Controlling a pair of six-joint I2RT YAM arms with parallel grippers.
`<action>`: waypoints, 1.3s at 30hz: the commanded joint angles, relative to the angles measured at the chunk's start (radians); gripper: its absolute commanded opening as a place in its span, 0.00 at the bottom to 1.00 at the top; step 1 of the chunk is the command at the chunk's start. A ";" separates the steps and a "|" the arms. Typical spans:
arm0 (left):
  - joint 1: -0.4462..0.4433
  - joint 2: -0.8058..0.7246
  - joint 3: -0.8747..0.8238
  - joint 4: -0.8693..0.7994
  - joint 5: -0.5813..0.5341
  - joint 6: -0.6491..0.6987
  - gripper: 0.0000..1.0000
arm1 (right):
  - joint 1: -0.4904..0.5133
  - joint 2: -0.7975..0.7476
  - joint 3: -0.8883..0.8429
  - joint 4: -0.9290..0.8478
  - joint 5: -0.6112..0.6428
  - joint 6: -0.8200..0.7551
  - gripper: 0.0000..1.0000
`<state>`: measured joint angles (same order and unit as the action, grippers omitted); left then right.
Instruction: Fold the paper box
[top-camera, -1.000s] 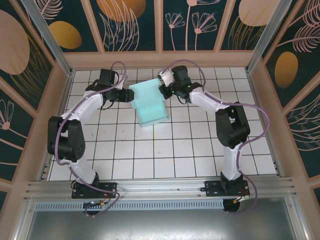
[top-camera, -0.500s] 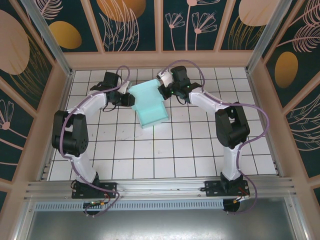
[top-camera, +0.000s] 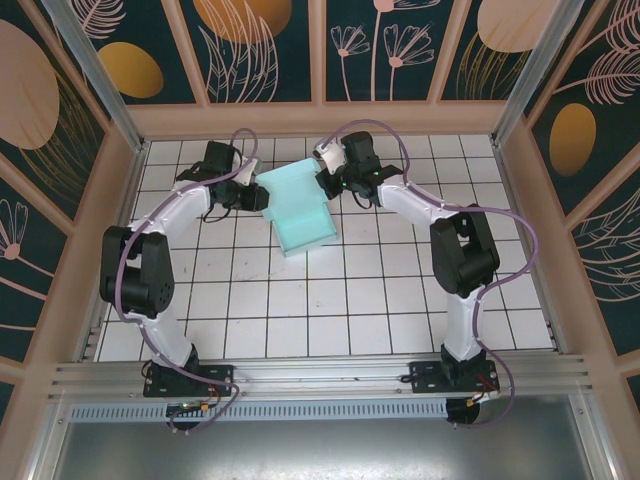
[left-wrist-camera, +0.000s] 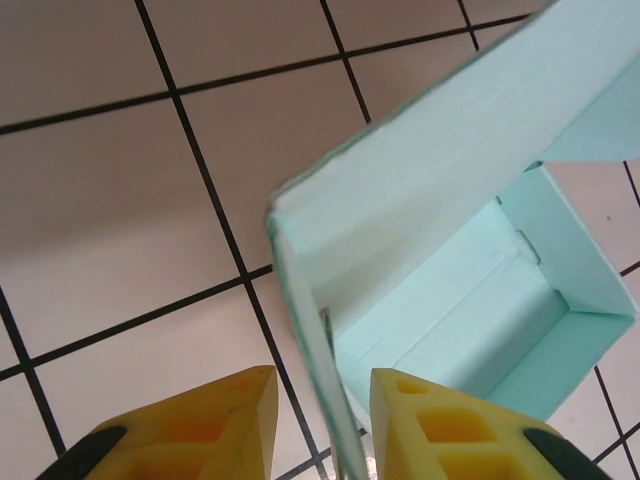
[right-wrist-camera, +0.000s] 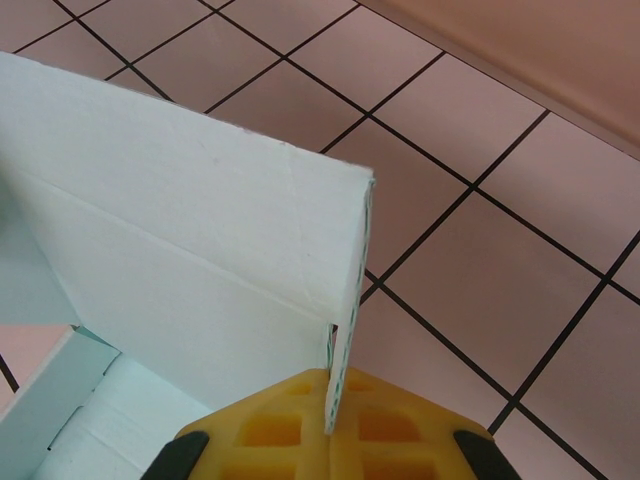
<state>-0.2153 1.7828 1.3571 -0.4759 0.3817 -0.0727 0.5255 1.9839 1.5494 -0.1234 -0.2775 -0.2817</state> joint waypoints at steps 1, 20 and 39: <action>-0.003 -0.036 0.041 -0.021 -0.019 -0.004 0.30 | 0.011 -0.010 0.015 0.000 0.012 -0.005 0.00; -0.003 0.043 0.054 -0.042 0.008 0.013 0.28 | 0.011 0.000 0.026 0.000 0.021 -0.003 0.00; -0.005 -0.085 -0.046 0.118 -0.008 0.049 0.00 | 0.000 -0.108 -0.064 0.107 -0.048 0.060 0.43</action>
<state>-0.2161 1.7836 1.3460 -0.4450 0.3676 -0.0525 0.5282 1.9640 1.5181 -0.0921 -0.2867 -0.2501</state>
